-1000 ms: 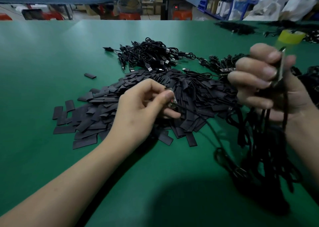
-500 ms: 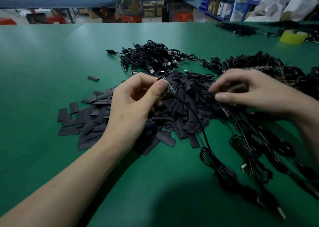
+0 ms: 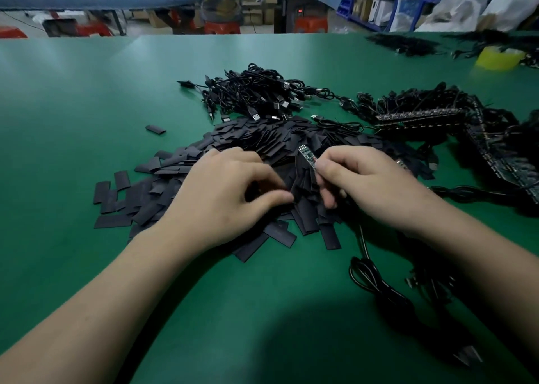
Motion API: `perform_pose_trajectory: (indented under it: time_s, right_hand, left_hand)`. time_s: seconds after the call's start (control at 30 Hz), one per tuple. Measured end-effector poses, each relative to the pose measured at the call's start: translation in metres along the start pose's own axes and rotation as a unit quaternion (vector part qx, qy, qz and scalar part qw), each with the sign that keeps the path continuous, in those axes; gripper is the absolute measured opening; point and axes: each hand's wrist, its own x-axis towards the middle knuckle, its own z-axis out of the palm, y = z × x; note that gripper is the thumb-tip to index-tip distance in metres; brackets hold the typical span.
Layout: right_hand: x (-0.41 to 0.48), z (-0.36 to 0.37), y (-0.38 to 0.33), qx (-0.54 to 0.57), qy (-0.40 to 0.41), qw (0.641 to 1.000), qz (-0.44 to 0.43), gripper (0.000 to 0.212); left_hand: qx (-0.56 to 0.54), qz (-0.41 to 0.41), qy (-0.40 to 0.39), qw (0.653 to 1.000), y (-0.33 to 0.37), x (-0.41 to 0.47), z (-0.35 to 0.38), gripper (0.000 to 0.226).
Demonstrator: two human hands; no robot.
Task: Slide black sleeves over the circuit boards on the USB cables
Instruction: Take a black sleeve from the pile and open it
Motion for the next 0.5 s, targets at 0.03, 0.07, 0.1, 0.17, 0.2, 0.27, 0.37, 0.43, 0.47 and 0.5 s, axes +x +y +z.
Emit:
perform_pose_trajectory:
  time_s: [0.03, 0.07, 0.1, 0.17, 0.2, 0.27, 0.37, 0.43, 0.47, 0.5]
  right_hand:
    - [0.000, -0.002, 0.001, -0.039, 0.017, 0.999, 0.005, 0.036]
    - [-0.001, -0.004, 0.002, -0.059, 0.031, 0.998, 0.009, 0.038]
    - [-0.002, -0.006, 0.003, -0.063, 0.043, 0.997, 0.013, 0.040]
    - [-0.003, -0.007, 0.003, -0.047, 0.050, 0.998, 0.010, 0.041]
    - [-0.003, -0.007, 0.003, -0.020, 0.044, 0.999, 0.006, 0.041]
    - [-0.004, -0.003, 0.002, 0.077, 0.018, 0.997, 0.005, 0.040]
    - [-0.004, 0.004, 0.003, 0.164, -0.014, 0.986, 0.013, 0.037]
    - [-0.004, 0.005, 0.004, 0.154, -0.032, 0.987, 0.012, 0.038]
    - [-0.004, 0.006, 0.004, 0.160, -0.039, 0.986, 0.014, 0.039]
    - [-0.004, 0.006, 0.004, 0.180, -0.044, 0.982, 0.018, 0.036]
  left_hand:
    - [0.026, 0.006, -0.022, 0.999, -0.001, -0.001, -0.002, 0.033]
    - [0.039, 0.007, -0.034, 0.999, -0.001, -0.002, -0.003, 0.034]
    - [0.041, 0.009, -0.038, 0.998, -0.001, -0.002, -0.002, 0.032]
    - [0.033, 0.013, -0.029, 0.999, -0.002, -0.002, -0.002, 0.024]
    - [0.028, 0.013, -0.020, 0.999, -0.002, -0.001, -0.001, 0.019]
    - [0.015, 0.012, 0.009, 1.000, -0.002, -0.001, 0.002, 0.014]
    - [-0.100, -0.011, 0.076, 0.992, 0.004, 0.000, 0.005, 0.006]
    - [-0.212, -0.053, 0.087, 0.972, 0.008, 0.000, 0.006, 0.003]
    - [-0.256, -0.069, 0.080, 0.961, 0.010, 0.001, 0.007, 0.006]
    - [-0.297, -0.080, 0.074, 0.949, 0.012, 0.000, 0.009, 0.009]
